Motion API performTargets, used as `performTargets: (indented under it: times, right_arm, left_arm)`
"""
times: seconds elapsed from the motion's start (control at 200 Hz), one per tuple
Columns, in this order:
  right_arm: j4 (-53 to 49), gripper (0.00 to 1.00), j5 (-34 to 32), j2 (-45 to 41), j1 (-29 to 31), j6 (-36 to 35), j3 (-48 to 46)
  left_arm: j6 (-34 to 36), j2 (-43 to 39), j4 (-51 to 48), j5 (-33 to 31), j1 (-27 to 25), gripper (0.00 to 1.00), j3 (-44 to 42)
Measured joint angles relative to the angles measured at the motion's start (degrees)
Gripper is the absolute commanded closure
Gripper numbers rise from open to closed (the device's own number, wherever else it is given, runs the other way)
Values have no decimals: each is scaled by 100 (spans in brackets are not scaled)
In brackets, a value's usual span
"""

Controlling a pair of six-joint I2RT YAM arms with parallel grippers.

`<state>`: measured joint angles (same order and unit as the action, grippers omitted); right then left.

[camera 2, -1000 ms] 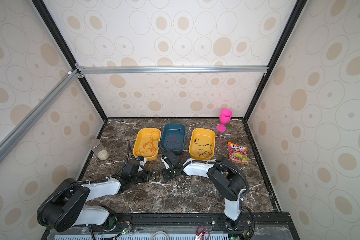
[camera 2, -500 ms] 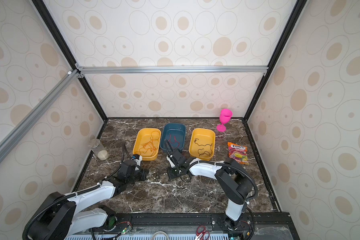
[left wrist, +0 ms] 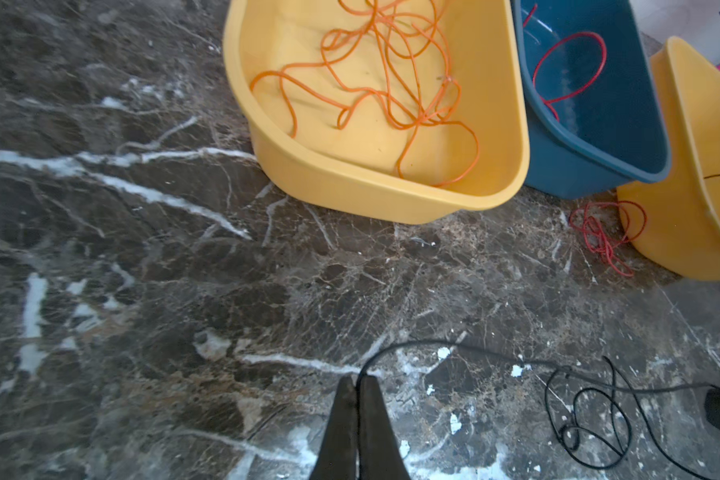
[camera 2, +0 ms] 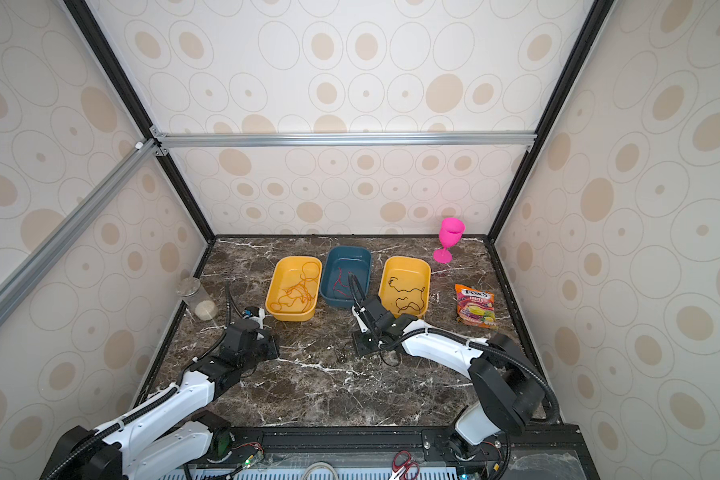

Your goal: Untangle the cables

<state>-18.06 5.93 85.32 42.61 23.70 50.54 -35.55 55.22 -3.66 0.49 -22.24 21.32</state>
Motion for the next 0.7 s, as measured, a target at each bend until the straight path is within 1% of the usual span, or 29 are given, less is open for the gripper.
performTargets:
  times: [0.235,0.385,0.505,0.635,0.7]
  right_arm:
    - [-7,99,341,-813,-334,-96,-175]
    - [-96,97,815,-1285,-476,-262,-166]
    - [-170,94,1322,-1325,-516,-380,-157]
    - [-160,93,1696,-1200,-518,-376,-162]
    - [-72,90,1867,-1056,-516,-345,-168]
  left_arm:
    - [48,-337,-262,306,138,100,295]
    - [70,-348,-243,520,208,100,365]
    - [68,-348,-212,636,280,100,358]
    - [68,-348,-153,734,308,100,354]
    - [68,-348,-127,785,317,100,354]
